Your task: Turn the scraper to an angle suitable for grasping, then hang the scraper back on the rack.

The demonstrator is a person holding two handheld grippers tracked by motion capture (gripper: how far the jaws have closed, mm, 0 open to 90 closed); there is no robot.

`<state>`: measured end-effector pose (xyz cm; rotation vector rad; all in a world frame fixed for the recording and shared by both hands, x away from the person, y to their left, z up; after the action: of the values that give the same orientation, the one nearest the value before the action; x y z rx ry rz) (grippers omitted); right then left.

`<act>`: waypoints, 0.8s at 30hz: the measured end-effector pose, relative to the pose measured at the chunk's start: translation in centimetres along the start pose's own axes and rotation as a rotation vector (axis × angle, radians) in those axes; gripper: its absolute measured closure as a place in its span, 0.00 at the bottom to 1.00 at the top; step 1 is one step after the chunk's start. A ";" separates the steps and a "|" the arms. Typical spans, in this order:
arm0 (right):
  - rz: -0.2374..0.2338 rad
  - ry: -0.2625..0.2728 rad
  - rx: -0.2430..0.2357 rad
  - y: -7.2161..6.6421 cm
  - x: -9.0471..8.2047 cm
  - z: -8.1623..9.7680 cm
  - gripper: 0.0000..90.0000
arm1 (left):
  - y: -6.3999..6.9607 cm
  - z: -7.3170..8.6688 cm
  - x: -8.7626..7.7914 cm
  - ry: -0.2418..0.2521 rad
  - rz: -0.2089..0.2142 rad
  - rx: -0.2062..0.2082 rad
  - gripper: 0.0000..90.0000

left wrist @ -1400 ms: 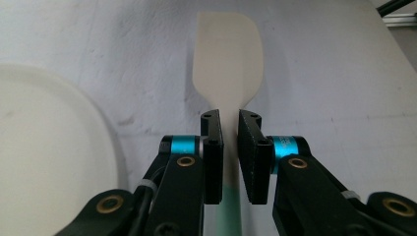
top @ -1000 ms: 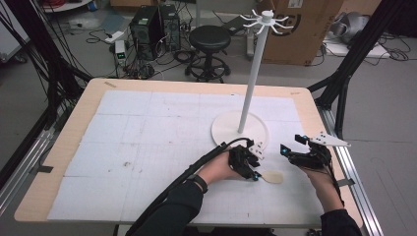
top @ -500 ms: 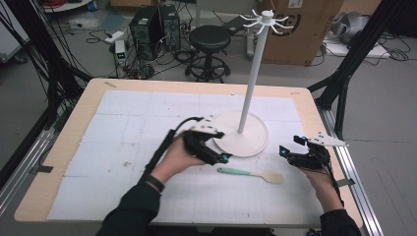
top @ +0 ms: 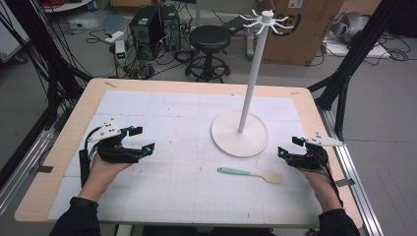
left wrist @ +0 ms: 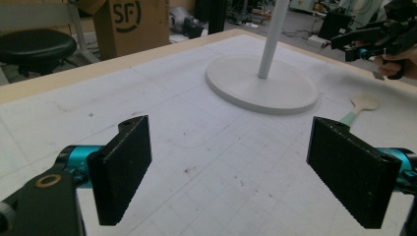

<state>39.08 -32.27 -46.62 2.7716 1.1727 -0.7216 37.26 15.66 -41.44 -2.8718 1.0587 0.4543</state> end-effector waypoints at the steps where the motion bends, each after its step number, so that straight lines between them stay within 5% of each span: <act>1: -0.001 0.001 0.000 0.0 0.0 0.0 0.24 | -0.3 -0.1 -0.3 0.013 -0.007 0.001 0.20; 16: -0.031 -0.005 -0.001 -0.4 -0.4 0.0 0.20 | -2.1 0.0 -0.9 0.036 -0.057 -0.001 0.19; 24: -0.108 0.007 -0.033 -1.4 -0.6 -0.4 0.24 | -2.2 0.2 -0.7 0.022 -0.061 0.013 0.19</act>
<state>37.88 -31.60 -45.85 2.7043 1.3317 -0.6946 38.11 17.79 -41.53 -2.8950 0.9709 0.4118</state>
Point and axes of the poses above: each handheld gripper's, and its own axes: x roughly forward along the jaws, z roughly out of its underside, y roughly to its right, the point moved 9 cm from there along x, roughly forward along the jaws, and after that the axes turned 11 degrees about -z, right-handed, at the moved point
